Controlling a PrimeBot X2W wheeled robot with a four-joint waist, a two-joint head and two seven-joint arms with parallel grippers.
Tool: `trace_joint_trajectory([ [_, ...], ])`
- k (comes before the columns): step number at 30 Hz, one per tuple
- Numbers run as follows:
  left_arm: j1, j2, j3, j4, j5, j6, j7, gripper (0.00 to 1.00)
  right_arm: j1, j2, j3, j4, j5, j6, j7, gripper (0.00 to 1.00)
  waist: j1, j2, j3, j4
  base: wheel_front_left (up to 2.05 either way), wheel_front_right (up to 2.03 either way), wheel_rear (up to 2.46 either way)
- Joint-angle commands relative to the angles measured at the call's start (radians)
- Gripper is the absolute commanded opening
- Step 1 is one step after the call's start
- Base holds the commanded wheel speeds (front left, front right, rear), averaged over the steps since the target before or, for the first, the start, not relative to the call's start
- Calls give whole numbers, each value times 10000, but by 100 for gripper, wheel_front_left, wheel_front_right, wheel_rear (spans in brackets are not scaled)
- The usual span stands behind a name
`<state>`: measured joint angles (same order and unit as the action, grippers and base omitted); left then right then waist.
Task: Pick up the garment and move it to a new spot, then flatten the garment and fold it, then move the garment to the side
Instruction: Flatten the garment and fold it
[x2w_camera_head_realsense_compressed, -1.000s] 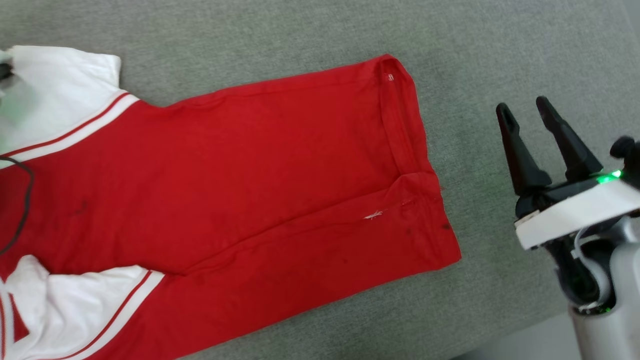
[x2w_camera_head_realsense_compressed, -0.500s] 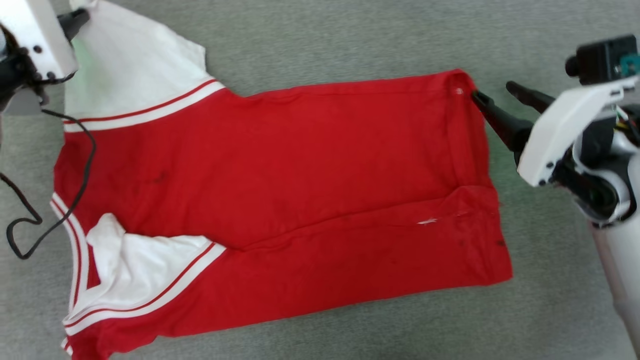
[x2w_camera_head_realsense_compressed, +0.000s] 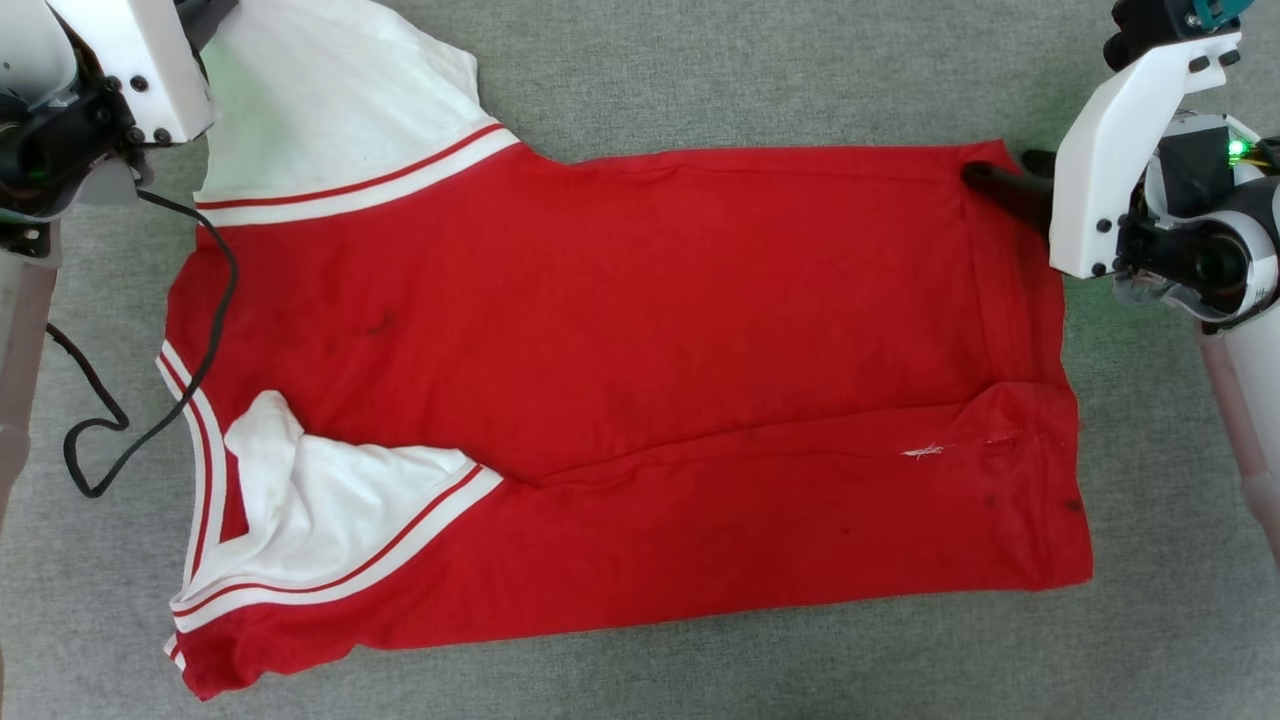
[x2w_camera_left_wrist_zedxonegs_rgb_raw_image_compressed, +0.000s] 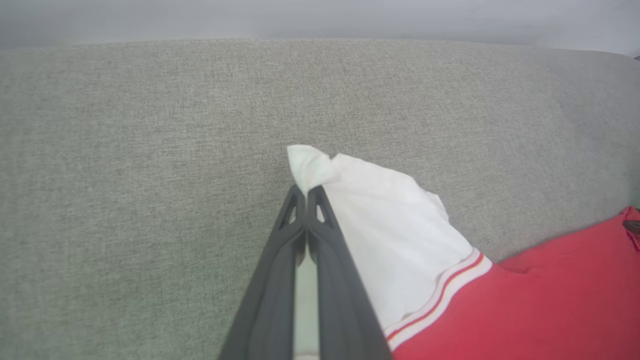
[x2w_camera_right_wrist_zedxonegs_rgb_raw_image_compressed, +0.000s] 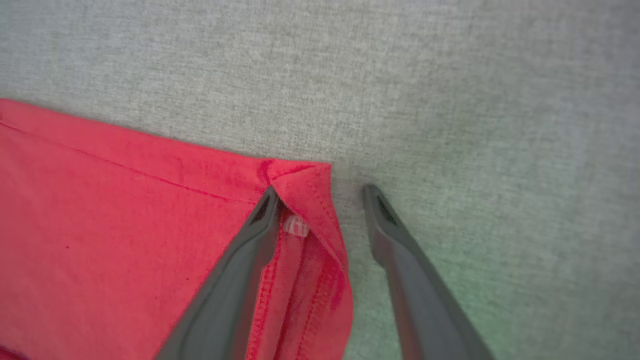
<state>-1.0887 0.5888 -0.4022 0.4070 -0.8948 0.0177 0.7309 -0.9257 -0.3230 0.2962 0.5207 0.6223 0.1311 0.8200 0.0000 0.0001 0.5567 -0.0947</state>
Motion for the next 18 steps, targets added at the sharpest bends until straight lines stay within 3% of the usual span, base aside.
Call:
trace_joint_trajectory([
  [1, -4, -32, -14, 45, -15, -54, -82, 0, 596, 208, 315, 567, -102, -6, 428, 0, 0, -1, -25, 26, 0, 0, 0],
  [9, 404, -97, 167, 237, -133, -362, -894, 0, 48, 7, -41, -54, -187, -6, -351, 0, 0, -1, -512, 160, 0, 0, 0],
  [18, 1910, -204, 556, -160, -419, -533, -2291, 0, 1280, -263, -792, -1117, 141, -6, -1281, 0, 0, -1, -1730, 453, 0, 0, 0],
])
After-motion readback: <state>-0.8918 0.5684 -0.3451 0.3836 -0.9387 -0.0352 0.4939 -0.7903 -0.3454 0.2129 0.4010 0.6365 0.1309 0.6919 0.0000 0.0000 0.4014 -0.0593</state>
